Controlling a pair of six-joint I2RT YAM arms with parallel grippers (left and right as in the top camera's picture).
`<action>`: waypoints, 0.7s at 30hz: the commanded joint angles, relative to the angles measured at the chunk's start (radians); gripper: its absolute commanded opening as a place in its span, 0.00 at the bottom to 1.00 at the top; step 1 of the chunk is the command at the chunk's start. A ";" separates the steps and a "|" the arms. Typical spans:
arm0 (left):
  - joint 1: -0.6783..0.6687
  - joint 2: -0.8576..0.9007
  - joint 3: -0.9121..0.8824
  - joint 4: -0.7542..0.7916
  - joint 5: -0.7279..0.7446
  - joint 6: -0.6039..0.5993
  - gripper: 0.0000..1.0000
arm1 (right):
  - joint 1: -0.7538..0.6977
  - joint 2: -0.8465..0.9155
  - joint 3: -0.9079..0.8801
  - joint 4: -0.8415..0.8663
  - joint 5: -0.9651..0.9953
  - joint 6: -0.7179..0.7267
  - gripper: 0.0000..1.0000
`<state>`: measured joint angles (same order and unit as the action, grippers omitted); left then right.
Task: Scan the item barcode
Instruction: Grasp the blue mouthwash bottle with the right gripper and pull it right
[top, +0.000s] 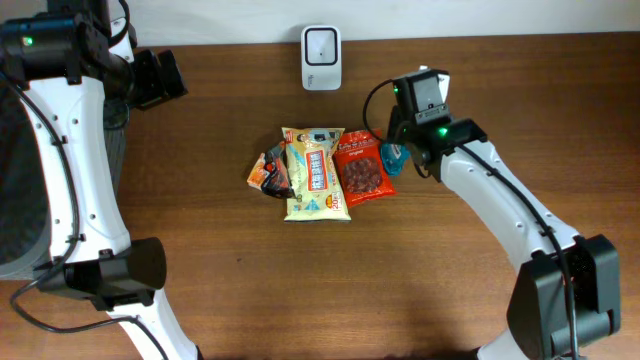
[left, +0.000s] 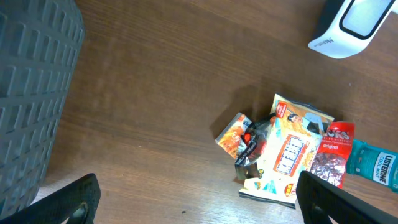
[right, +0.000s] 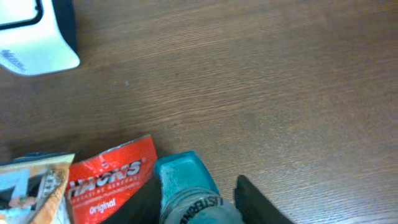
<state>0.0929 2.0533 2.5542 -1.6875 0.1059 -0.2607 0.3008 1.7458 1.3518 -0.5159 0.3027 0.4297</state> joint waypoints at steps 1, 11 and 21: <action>0.002 -0.005 0.003 -0.001 0.010 0.012 0.99 | -0.047 0.012 0.008 -0.019 -0.003 0.006 0.25; 0.002 -0.005 0.003 -0.001 0.010 0.012 0.99 | -0.320 0.034 0.006 -0.160 -0.198 -0.006 0.21; 0.002 -0.005 0.003 -0.001 0.010 0.012 0.99 | -0.515 0.167 0.003 -0.237 -0.272 -0.059 0.38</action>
<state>0.0929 2.0533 2.5542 -1.6875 0.1059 -0.2607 -0.2008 1.8202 1.4292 -0.6891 -0.0849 0.4332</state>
